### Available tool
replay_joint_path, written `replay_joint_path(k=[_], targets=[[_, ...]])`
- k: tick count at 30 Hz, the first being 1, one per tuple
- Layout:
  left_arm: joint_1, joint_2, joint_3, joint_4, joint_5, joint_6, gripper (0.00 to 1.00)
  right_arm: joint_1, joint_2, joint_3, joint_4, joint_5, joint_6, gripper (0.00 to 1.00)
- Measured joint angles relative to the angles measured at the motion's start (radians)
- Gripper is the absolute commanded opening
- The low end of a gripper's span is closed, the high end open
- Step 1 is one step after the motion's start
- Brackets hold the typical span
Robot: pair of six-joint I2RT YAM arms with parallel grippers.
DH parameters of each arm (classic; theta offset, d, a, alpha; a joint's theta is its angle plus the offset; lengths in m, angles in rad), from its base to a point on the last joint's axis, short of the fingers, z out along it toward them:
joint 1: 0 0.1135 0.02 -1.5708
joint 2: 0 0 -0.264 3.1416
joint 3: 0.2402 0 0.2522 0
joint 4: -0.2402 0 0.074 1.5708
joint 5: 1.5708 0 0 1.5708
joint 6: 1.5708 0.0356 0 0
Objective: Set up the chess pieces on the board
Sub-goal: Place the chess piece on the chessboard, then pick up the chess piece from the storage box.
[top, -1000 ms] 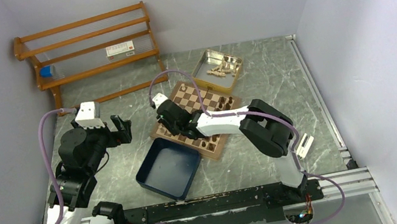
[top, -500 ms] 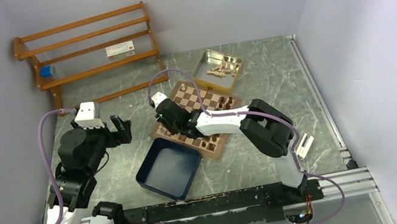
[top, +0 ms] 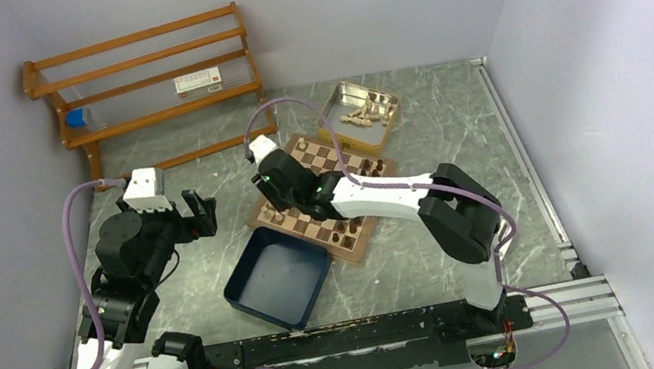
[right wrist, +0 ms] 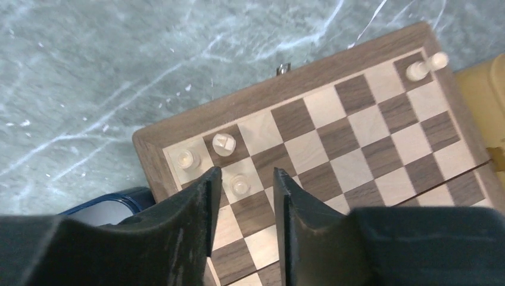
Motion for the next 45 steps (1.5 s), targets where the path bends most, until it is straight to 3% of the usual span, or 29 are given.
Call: replay_joint_path(k=[3, 10, 15, 20, 24, 33, 45], targets=[[0.0, 0.0, 0.0, 0.0, 0.0, 0.0, 0.97, -0.012, -0.037, 0.01, 0.003, 0.003, 0.0, 0.58], [0.0, 0.0, 0.0, 0.0, 0.003, 0.0, 0.97, -0.152, -0.075, 0.019, 0.02, 0.023, -0.003, 0.61], [0.0, 0.0, 0.0, 0.0, 0.005, 0.0, 0.97, -0.323, -0.076, 0.021, 0.031, 0.045, -0.005, 0.53], [0.0, 0.0, 0.0, 0.0, 0.008, 0.0, 0.97, -0.487, -0.05, 0.058, 0.054, 0.048, -0.008, 0.36], [0.0, 0.0, 0.0, 0.0, 0.011, 0.0, 0.97, -0.575, 0.027, 0.126, 0.067, 0.048, -0.013, 0.32], [0.0, 0.0, 0.0, 0.0, 0.011, 0.0, 0.97, -0.66, 0.242, 0.288, 0.064, 0.044, -0.016, 0.3], [0.0, 0.001, 0.0, 0.0, 0.011, 0.0, 0.97, -0.672, 0.34, 0.375, 0.061, 0.05, -0.013, 0.27]])
